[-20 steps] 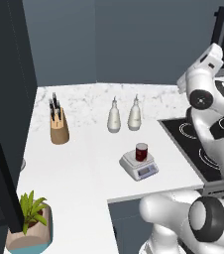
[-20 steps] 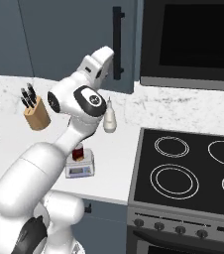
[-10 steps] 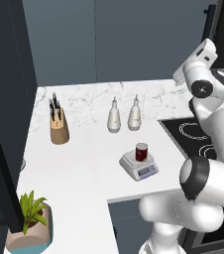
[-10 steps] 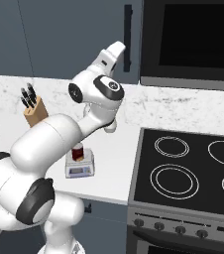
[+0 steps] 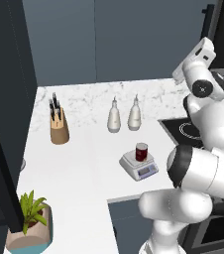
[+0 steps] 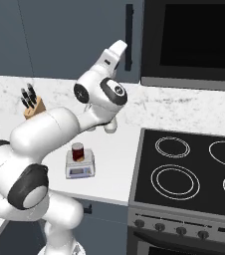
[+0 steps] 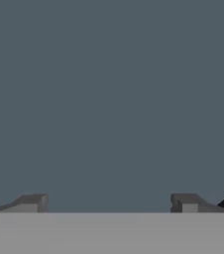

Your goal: Pick the canned food and place it on the digital scale for weighing, and close the cabinet.

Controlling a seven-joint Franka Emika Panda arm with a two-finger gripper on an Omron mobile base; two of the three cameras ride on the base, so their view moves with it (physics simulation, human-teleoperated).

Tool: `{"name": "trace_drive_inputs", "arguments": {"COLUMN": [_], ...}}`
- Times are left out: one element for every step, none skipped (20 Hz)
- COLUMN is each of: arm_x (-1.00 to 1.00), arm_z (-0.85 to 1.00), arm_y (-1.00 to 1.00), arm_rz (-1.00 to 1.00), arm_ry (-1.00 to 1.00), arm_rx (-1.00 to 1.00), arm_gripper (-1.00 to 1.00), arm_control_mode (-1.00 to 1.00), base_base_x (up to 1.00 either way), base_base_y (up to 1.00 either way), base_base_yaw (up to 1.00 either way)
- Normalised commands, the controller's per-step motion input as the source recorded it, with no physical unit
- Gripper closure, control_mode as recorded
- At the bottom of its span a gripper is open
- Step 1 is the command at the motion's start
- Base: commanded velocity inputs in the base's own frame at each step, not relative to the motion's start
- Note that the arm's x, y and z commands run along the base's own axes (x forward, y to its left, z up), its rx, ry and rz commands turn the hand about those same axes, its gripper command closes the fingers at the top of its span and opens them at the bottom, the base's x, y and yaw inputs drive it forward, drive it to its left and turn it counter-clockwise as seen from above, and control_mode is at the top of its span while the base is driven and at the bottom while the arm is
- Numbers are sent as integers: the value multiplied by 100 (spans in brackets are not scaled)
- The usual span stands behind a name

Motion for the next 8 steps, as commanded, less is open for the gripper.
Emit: {"name": "trace_drive_inputs", "arguments": {"arm_x": [63,69,74,75,61,56,56,57], "arm_z": [-4,-8,-13,-12,-9,-10,-9,-9], "arm_y": [0,0,0,0,0,0,-11,-13], "arm_rz": [0,0,0,0,0,0,3,3], "arm_ry": [0,0,0,0,0,0,0,0], "arm_rx": [0,0,0,0,0,0,3,4], "arm_gripper": [-100,-100,-100,-100,-100,-100,-100,-100], "arm_control_mode": [-100,-100,-100,-100,-100,-100,-100,-100], "base_base_x": [0,0,0,0,0,0,0,0], "base_base_y": [0,0,0,0,0,0,0,0], "base_base_yaw": [0,0,0,0,0,0,0,0]}}
